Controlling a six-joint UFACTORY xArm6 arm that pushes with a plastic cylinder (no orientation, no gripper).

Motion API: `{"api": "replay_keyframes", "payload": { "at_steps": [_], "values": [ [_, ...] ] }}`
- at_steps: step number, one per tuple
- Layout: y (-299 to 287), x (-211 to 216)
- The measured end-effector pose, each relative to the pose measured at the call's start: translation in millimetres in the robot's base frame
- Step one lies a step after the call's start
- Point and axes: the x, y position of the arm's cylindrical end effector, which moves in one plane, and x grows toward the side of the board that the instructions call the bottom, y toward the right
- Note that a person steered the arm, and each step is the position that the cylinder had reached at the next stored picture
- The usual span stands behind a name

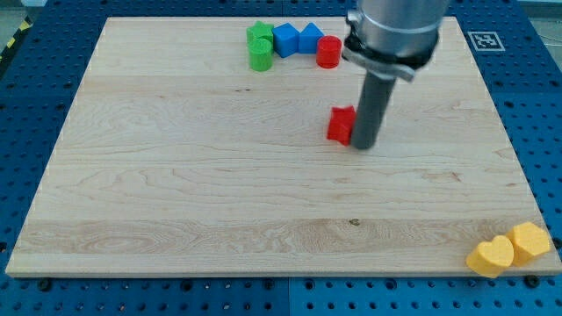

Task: Put the red star under the blue cube

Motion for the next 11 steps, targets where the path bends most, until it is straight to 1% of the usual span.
{"api": "replay_keyframes", "payload": {
  "at_steps": [1, 2, 3, 4, 5, 6, 7, 8, 9, 10, 11],
  "values": [
    [-1, -20],
    [4, 9],
    [-22, 21],
    [-49, -14],
    [-65, -75],
    [-67, -73],
    [-48, -35],
    [-8, -31],
    [-3, -58],
    [-33, -93],
    [-43, -114]
  ]
}}
